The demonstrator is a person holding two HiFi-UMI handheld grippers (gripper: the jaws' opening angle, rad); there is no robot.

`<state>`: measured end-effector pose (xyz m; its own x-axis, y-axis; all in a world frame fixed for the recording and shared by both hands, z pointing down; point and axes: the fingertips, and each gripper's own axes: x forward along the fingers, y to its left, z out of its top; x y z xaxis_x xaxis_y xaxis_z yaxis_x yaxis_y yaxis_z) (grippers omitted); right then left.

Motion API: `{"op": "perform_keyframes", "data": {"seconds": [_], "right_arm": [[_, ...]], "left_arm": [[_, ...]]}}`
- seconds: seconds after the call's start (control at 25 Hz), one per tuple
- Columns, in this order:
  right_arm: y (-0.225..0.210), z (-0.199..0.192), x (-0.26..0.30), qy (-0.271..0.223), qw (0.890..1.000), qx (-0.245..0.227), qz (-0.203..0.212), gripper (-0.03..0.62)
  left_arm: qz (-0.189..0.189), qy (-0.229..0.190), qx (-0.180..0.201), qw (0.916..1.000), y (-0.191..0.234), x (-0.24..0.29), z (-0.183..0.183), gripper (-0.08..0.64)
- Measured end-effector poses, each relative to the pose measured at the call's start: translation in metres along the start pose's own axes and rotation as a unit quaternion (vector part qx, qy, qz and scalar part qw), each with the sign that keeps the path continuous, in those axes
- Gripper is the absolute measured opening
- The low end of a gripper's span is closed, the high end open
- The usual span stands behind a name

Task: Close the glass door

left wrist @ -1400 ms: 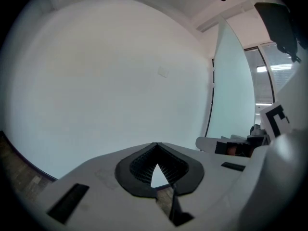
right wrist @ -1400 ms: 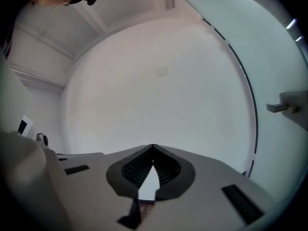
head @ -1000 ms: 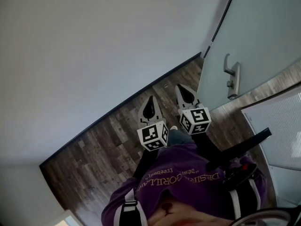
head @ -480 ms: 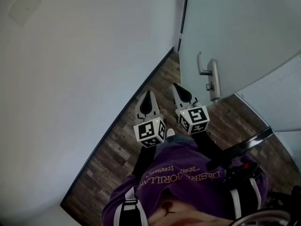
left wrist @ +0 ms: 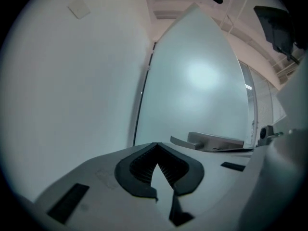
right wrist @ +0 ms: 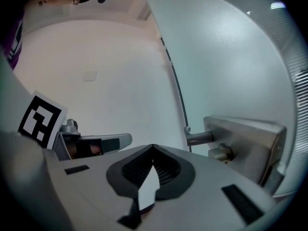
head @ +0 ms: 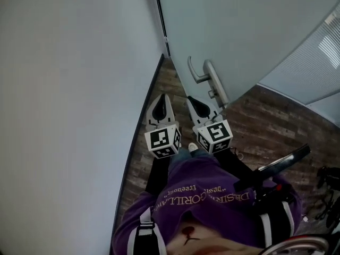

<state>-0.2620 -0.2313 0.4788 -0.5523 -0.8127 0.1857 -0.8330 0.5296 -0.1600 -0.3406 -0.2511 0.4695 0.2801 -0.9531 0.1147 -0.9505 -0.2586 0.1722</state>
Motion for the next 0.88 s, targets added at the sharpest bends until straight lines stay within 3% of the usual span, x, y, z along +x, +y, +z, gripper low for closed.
{"op": "perform_keyframes", "data": {"seconds": [0.16,0.36,0.48,0.56,0.6,0.64,0.76,0.8,0.88], "right_arm": [[-0.014,0.01,0.004,-0.01,0.999,0.017,-0.046,-0.009],[0.001,0.011,-0.004,-0.015,0.994,0.029,-0.101,-0.009],[-0.001,0.007,-0.01,-0.013,0.99,0.033,-0.134,-0.009],[-0.006,0.006,-0.015,-0.014,0.987,0.031,-0.158,-0.009],[-0.008,0.005,-0.019,-0.016,0.985,0.033,-0.169,-0.009],[-0.011,0.005,-0.022,-0.018,0.983,0.036,-0.182,-0.009],[-0.016,0.004,-0.032,-0.023,0.976,0.039,-0.212,-0.009],[-0.018,0.003,-0.034,-0.024,0.974,0.039,-0.22,-0.009],[-0.022,0.0,-0.04,-0.025,0.97,0.041,-0.238,-0.009]], "left_arm": [[-0.091,0.017,0.077,0.9928,-0.029,0.032,0.008,0.002],[-0.182,-0.003,0.176,0.9673,-0.046,0.044,0.03,0.003],[-0.226,-0.01,0.242,0.9436,-0.059,0.06,0.02,0.071],[-0.245,-0.009,0.296,0.9231,-0.065,0.071,0.008,0.106],[-0.257,-0.012,0.332,0.9077,-0.069,0.077,0.004,0.106],[-0.272,-0.016,0.374,0.8866,-0.074,0.081,-0.001,0.106],[-0.329,-0.034,0.491,0.8061,-0.086,0.087,-0.017,0.106],[-0.342,-0.042,0.515,0.7851,-0.085,0.088,-0.021,0.106],[-0.354,-0.052,0.555,0.7512,-0.081,0.091,-0.027,0.106]]}}
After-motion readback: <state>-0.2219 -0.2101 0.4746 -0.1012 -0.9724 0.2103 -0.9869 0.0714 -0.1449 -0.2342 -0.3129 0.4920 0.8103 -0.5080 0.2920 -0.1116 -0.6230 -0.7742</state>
